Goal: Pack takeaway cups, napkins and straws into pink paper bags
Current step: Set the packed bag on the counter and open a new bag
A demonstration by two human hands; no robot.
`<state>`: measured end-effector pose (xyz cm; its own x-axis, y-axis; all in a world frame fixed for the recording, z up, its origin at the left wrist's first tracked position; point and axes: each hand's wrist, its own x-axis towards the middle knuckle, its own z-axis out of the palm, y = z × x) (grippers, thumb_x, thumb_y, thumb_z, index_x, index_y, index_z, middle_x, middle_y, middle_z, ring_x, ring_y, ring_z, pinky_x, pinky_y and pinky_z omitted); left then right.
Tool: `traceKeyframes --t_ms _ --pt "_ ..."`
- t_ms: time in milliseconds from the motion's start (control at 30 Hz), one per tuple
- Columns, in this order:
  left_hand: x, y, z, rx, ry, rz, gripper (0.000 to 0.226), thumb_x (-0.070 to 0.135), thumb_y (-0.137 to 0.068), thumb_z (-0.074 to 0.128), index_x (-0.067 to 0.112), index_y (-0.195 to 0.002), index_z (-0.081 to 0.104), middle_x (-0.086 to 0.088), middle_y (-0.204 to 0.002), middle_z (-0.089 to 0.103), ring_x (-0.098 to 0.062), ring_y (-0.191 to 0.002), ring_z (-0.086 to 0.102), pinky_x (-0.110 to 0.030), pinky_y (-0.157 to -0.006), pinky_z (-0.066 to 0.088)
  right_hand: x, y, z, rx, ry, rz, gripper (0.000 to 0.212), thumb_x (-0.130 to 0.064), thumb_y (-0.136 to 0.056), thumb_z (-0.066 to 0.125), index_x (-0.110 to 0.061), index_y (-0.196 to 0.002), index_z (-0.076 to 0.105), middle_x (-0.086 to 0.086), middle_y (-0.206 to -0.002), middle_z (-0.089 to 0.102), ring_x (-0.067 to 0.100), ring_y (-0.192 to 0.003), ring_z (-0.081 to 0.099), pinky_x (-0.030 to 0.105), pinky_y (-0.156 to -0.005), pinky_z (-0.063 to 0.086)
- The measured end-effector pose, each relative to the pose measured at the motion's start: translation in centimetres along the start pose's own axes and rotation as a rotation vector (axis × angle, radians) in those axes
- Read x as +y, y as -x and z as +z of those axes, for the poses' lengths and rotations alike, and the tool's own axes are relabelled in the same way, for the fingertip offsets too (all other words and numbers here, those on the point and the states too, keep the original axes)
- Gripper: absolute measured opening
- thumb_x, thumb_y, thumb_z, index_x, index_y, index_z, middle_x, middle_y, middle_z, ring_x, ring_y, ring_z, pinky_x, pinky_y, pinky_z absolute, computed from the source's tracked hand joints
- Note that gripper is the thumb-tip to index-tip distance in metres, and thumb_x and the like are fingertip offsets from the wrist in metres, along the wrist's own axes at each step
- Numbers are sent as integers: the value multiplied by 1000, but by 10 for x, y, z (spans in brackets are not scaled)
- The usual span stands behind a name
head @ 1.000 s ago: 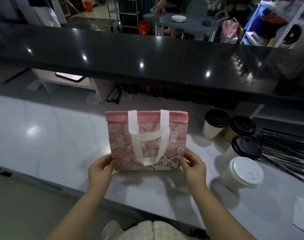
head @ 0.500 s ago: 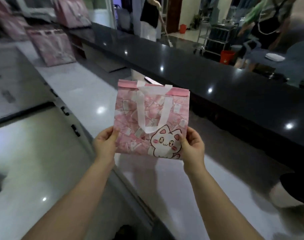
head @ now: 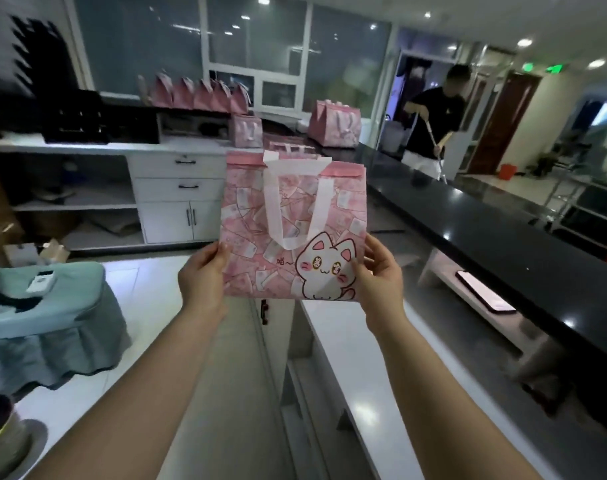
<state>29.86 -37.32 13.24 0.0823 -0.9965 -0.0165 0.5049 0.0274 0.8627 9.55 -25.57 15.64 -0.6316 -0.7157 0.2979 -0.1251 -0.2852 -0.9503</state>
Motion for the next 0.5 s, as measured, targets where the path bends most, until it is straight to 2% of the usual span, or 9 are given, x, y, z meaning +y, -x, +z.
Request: traceKeyframes --t_ms 67,133,267,367,500 --pt "29 -52 -4 -11 6 23 10 15 -87 72 25 -87 73 3 -92 75 -13 -82 72 -27 -61 57 -9 -35 50 1 -37 -20 35 -12 -92 61 -36 -118 66 -10 -98 70 11 -91 68 24 -61 56" --pt "59 -104 -6 -18 25 49 7 17 -87 72 22 -93 73 -2 -98 75 -19 -88 72 -32 -65 59 -19 -70 99 -1 -82 -38 29 -12 -91 64 -27 -116 66 -9 -94 72 11 -86 70 23 -59 56" --pt "115 -199 -4 -35 72 131 11 15 -88 71 18 -98 72 -5 -99 75 -20 -88 72 -33 -68 60 -35 -135 187 14 -151 -78 22 -3 -87 64 -19 -101 66 -10 -86 74 8 -79 71 21 -57 55" --pt "141 -259 1 -26 57 192 11 13 -88 70 21 -95 72 -4 -99 75 -18 -84 73 -33 -68 60 -37 -176 239 25 -203 -74 21 1 -85 67 -14 -99 66 -4 -88 75 13 -82 72 21 -59 55" --pt "157 -332 16 14 91 181 9 15 -87 73 24 -87 73 0 -95 75 -15 -83 73 -36 -72 61 -37 -233 291 7 -173 -107 20 -7 -87 69 -18 -103 68 0 -94 74 16 -85 72 28 -63 58"
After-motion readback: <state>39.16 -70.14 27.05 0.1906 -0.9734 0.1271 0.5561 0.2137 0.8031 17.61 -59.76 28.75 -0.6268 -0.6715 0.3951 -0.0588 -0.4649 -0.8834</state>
